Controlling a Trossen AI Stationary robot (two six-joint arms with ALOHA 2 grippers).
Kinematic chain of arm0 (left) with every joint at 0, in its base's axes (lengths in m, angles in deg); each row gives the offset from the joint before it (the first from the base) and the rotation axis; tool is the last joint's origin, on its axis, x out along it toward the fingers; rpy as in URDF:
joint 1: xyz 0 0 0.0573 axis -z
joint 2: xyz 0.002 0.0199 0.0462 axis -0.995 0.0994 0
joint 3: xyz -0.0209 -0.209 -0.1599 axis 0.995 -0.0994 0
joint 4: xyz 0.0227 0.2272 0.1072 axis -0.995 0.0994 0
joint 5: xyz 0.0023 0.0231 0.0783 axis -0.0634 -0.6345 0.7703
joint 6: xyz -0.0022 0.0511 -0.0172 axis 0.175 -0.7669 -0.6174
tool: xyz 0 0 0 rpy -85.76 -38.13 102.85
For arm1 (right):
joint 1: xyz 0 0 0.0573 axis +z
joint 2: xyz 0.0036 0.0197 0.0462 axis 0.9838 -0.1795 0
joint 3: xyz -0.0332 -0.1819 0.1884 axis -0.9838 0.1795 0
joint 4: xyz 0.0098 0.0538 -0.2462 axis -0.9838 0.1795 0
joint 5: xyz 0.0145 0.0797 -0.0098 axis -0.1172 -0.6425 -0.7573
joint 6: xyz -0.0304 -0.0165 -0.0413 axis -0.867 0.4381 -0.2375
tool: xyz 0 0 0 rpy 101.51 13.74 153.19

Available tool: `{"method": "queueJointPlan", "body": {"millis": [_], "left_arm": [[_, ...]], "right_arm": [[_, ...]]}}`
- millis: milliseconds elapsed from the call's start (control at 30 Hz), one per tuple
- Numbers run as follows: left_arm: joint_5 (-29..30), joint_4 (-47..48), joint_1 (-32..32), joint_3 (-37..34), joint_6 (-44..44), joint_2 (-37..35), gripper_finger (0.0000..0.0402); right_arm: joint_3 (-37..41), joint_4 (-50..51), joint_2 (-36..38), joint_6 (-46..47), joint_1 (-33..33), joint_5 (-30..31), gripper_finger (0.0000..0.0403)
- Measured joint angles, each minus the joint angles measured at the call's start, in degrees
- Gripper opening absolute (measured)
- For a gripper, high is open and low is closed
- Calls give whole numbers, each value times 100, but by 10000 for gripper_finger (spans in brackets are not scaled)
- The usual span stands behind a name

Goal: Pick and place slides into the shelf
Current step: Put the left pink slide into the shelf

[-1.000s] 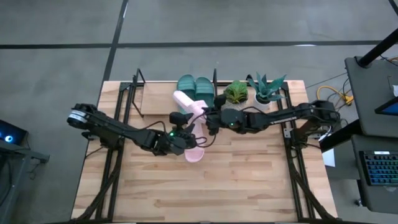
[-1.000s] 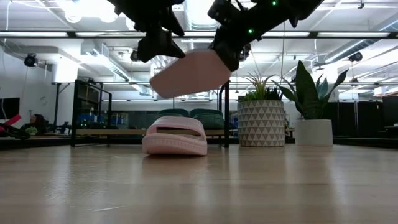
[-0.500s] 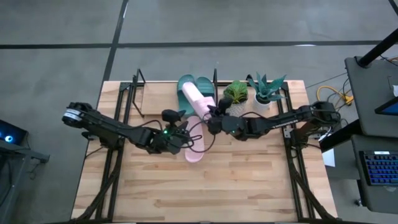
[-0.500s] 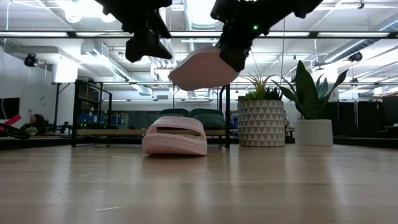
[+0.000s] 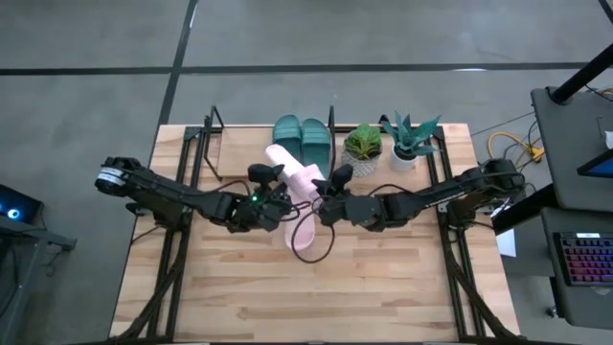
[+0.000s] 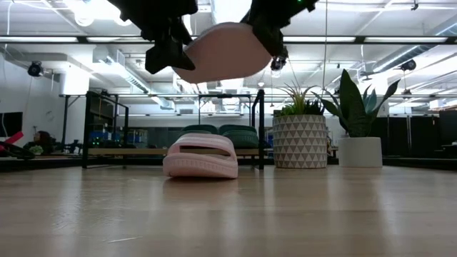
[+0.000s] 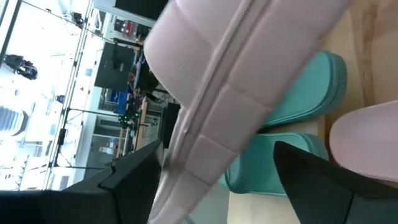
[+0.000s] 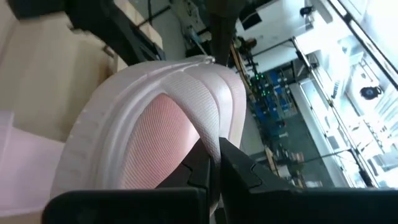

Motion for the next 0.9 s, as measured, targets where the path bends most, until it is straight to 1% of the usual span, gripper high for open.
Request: {"method": "queueJointPlan", "body": {"millis": [167, 267, 333, 433, 633, 800, 900], "left_arm": [[-2, 0, -63, 0, -58, -31, 257], [-19, 3, -102, 0, -127, -33, 230], [-24, 2, -142, -4, -125, -33, 208], [-24, 2, -189, -40, -168, -31, 164], [-72, -5, -252, -52, -483, -66, 53], [-83, -14, -258, -56, -489, -143, 50], [-85, -25, -258, -79, -559, -204, 50]], "right_arm": [[-151, 457, 1, 135, 57, -53, 9], [-266, 717, 1, 318, 63, -240, 9], [-336, 780, 1, 333, 78, -257, 9], [-438, 877, 1, 322, 81, -262, 9], [-578, 894, 1, 181, 106, -278, 9], [-629, 898, 3, 189, 125, -275, 9], [-703, 994, 3, 223, 123, -278, 16]]}}
